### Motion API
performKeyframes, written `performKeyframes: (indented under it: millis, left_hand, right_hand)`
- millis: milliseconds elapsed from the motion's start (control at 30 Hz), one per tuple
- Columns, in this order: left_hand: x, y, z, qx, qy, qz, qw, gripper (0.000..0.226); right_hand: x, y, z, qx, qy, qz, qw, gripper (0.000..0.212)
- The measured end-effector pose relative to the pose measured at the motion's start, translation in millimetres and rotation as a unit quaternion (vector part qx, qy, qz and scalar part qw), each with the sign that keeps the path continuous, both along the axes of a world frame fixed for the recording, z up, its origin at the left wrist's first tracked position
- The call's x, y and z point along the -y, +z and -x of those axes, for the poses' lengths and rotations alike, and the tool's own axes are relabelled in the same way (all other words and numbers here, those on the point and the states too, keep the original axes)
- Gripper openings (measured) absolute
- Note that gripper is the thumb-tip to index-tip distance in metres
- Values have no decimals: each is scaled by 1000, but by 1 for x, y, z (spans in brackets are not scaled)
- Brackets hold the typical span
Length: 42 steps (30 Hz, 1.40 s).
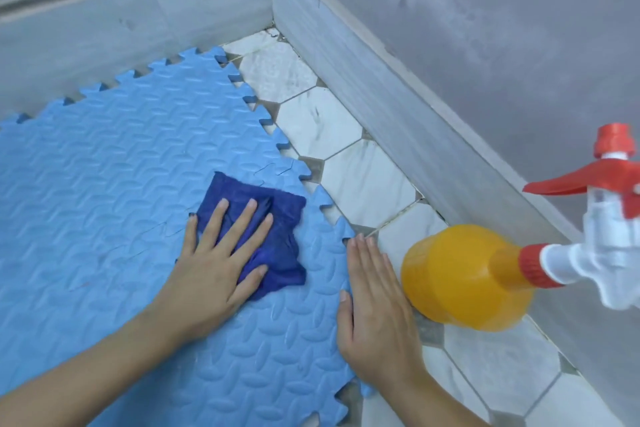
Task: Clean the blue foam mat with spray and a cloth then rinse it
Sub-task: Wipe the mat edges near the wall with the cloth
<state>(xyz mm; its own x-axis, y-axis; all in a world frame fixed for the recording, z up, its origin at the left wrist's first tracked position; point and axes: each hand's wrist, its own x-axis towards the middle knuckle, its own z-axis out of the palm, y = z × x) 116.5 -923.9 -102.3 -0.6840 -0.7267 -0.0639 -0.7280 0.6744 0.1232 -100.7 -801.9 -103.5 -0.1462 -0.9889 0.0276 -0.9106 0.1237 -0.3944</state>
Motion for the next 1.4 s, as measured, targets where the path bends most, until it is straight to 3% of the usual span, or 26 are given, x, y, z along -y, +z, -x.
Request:
performKeyframes:
  millis: [167, 333, 500, 667, 867, 1000, 1133, 1233, 1333, 1400]
  left_hand:
    - [93, -6, 95, -32, 151, -27, 988, 72]
    - [144, 10, 127, -23, 108, -97, 989, 54]
    - [46, 27, 73, -140, 73, -138, 978, 48]
    - [-124, 14, -4, -62, -143, -57, 986, 55]
    - [-70, 3, 63, -18, -63, -44, 997, 64]
    - [-53, 9, 74, -20, -49, -75, 996, 75]
    - [-59, 13, 63, -120, -42, -97, 987, 48]
    - [-62, 25, 55, -189, -17, -115, 975, 24]
    - [-61, 45, 51, -258, 35, -105, 960, 36]
    - [-53, 54, 48, -276, 72, -119, 951, 31]
  right_hand:
    - [-1, 3, -1, -11, 18, -16, 1000, 63]
    - [1, 5, 2, -4, 28, -34, 999, 60]
    - [0, 2, 9, 100, 12, -8, 995, 55]
    - [7, 17, 27, 235, 7, -64, 970, 62]
    - [17, 38, 21, 430, -94, -136, 888, 59]
    - [22, 47, 19, 399, -98, -142, 900, 59]
    - [8, 47, 11, 286, -44, -113, 951, 66]
    - [-12, 51, 10, 256, -37, -76, 963, 65]
    - [-31, 57, 19, 246, -24, -81, 965, 65]
    - [-37, 61, 25, 245, -30, -83, 965, 66]
